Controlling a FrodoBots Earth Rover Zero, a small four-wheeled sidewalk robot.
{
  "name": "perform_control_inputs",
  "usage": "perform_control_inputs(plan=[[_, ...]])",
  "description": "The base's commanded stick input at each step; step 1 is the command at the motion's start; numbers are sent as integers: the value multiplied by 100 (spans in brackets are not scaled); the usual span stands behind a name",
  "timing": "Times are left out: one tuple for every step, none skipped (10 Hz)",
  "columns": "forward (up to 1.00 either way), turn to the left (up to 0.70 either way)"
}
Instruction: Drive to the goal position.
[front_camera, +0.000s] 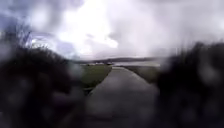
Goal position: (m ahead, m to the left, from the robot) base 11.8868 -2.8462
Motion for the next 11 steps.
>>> perform_control_inputs(plan=[[70, 0], [70, 0], [70, 0], [70, 0], [70, 0], [70, 0], [70, 0], [70, 0], [70, 0], [70, 0], [70, 0]])
